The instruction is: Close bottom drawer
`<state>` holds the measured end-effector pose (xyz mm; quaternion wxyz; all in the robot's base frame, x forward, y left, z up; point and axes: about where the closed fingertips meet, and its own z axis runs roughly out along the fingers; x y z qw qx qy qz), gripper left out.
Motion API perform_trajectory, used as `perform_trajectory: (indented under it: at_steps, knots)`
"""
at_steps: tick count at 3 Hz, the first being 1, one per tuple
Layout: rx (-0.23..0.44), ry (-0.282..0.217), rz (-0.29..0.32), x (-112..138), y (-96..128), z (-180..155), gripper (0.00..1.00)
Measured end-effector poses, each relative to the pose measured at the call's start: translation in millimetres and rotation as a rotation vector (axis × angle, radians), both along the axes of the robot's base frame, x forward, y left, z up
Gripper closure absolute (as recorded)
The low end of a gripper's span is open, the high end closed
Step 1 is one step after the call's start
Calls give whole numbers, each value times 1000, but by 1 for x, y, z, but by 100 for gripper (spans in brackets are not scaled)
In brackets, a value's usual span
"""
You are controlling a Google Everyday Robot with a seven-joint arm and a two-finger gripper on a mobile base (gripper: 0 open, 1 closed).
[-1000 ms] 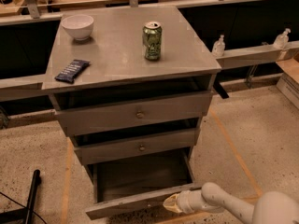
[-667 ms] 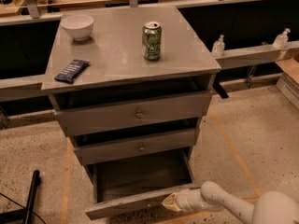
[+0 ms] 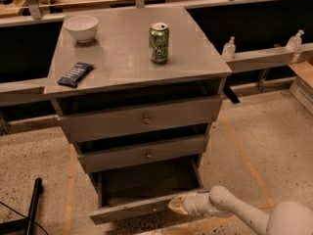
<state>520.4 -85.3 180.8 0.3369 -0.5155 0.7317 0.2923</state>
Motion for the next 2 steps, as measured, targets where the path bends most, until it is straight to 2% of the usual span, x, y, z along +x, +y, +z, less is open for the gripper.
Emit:
perform_trajectory:
  at_steps: [1,2]
  knots:
    - [3,-4,1,4,4,1,100]
    - [18,-22,7,20,24,7,100]
